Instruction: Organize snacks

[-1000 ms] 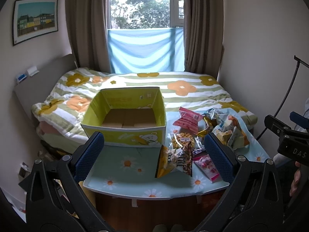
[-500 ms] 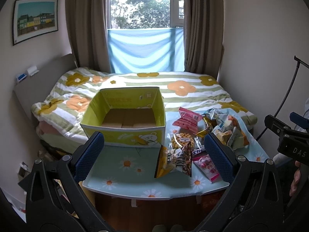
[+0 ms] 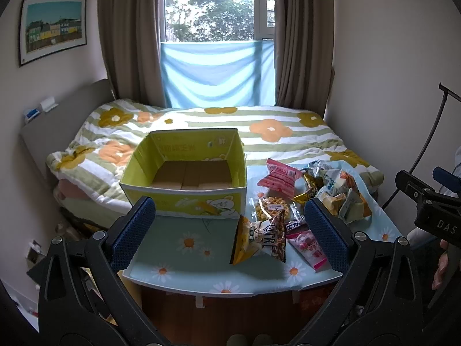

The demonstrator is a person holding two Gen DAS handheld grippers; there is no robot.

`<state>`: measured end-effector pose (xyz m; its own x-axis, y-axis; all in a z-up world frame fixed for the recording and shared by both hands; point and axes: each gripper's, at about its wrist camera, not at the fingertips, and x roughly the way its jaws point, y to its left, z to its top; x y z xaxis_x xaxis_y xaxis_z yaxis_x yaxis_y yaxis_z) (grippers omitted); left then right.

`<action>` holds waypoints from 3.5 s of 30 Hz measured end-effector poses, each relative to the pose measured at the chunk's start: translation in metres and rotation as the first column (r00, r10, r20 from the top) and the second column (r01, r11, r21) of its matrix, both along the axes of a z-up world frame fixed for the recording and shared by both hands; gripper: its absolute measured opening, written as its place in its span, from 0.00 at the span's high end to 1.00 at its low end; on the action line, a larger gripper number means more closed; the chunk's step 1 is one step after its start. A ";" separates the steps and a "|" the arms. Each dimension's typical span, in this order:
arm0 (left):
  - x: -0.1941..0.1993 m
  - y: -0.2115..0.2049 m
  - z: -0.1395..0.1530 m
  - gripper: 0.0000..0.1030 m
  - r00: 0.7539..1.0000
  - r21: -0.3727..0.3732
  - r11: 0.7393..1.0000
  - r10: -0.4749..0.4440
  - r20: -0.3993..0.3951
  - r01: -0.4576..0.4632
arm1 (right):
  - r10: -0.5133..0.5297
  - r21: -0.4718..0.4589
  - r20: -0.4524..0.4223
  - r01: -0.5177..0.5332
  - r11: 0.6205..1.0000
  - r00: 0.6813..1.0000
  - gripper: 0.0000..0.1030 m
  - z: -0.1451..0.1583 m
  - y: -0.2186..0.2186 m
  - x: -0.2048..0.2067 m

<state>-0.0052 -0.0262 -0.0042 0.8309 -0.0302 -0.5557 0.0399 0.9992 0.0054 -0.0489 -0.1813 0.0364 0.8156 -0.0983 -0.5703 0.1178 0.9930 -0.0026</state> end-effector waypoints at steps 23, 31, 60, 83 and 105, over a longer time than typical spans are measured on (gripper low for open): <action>0.013 -0.012 -0.007 0.01 0.998 0.003 1.000 -0.031 -0.056 0.031 | 0.010 -0.018 -0.037 -0.010 1.000 0.999 0.00 -0.007 -0.027 0.000; 0.030 -0.029 -0.051 0.01 0.982 -0.018 0.999 -0.034 -0.186 0.031 | 0.057 0.033 -0.152 -0.052 0.998 0.987 0.00 -0.054 -0.055 0.007; 0.179 -0.065 -0.236 0.01 0.782 -0.033 0.988 -0.141 -0.607 0.152 | 0.121 0.252 -0.367 -0.027 0.967 0.922 0.00 -0.173 -0.049 0.135; 0.220 -0.071 -0.278 0.07 0.728 -0.048 0.976 -0.193 -0.658 0.215 | 0.076 0.218 -0.456 0.029 0.976 0.887 0.09 -0.210 -0.040 0.188; 0.169 -0.037 -0.227 0.27 0.783 -0.068 0.981 -0.186 -0.593 0.181 | 0.111 0.253 -0.380 -0.013 0.967 0.918 0.37 -0.186 -0.035 0.158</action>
<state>0.1639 -0.0628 -0.2310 0.3149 -0.1537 -0.9366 0.2154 0.9726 -0.0872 0.1094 -0.2163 -0.1499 0.5241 0.1254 -0.8424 0.0946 0.9744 0.2039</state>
